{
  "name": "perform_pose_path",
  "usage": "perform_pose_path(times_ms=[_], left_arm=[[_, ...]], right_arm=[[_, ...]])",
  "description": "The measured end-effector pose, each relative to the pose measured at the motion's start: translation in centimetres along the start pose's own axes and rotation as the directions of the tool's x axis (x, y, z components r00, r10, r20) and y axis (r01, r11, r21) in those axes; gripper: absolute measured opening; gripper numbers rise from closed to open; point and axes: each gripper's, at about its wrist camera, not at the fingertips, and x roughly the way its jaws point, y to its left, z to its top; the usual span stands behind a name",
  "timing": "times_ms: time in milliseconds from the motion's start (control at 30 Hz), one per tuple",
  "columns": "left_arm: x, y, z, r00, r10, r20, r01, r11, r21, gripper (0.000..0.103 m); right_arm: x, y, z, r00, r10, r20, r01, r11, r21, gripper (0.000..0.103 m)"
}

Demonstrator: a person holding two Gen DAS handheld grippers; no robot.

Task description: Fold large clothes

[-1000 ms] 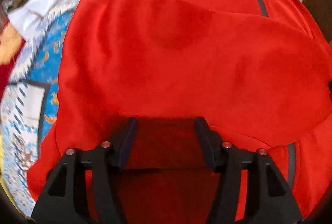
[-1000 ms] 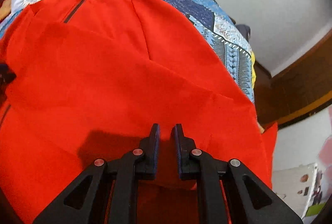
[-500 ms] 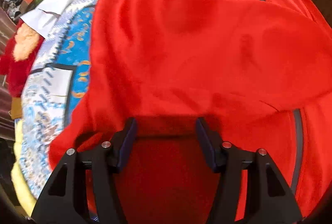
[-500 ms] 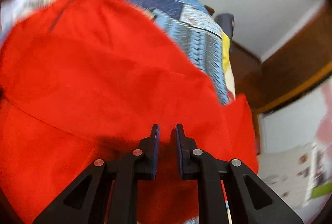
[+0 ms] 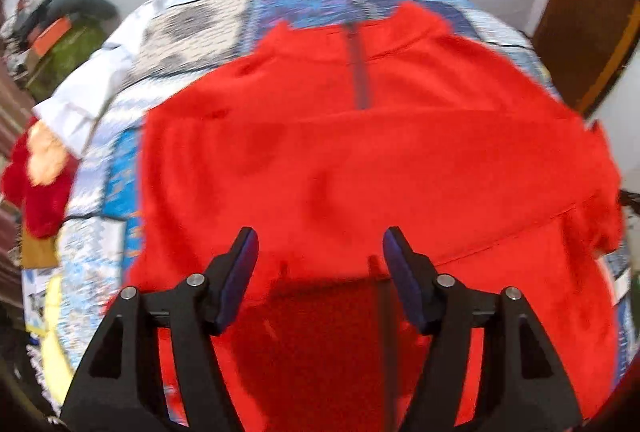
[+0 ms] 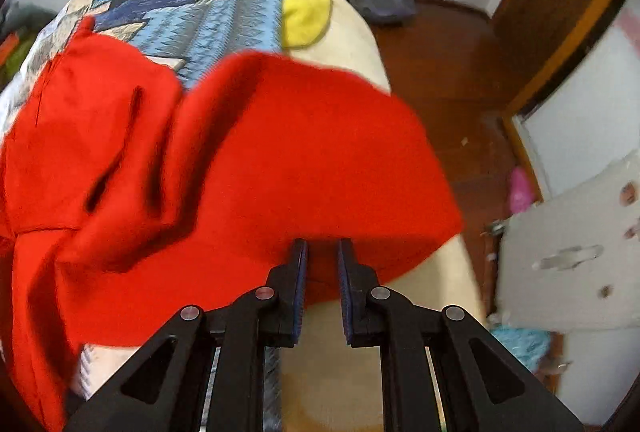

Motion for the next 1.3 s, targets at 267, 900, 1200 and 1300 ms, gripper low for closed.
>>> perform_pose_path(times_ms=[267,900,1200,1300], left_arm=[[2.6,-10.7,2.6,0.997,-0.077,-0.024,0.080,0.985,0.155,0.065],[8.5,-19.2,4.8,0.989,-0.137,-0.050,0.144,0.969,0.201,0.072],[8.2,-20.0,4.6,0.994,-0.105,-0.017,0.105,0.965,0.241,0.076],[8.0,-19.6,4.6,0.994,-0.107,-0.030,0.111,0.965,0.237,0.076]], right_arm=[[0.4,-0.3,-0.5,0.989,-0.146,0.035,0.149,0.986,-0.080,0.035],[3.9,-10.2,-0.8,0.942,0.331,0.060,-0.326,0.853,0.408,0.078],[4.2,-11.2,1.3,0.950,0.267,0.165,-0.313,0.816,0.485,0.008],[1.5,-11.5,2.1,0.958,0.179,0.222,-0.263,0.857,0.443,0.006]])
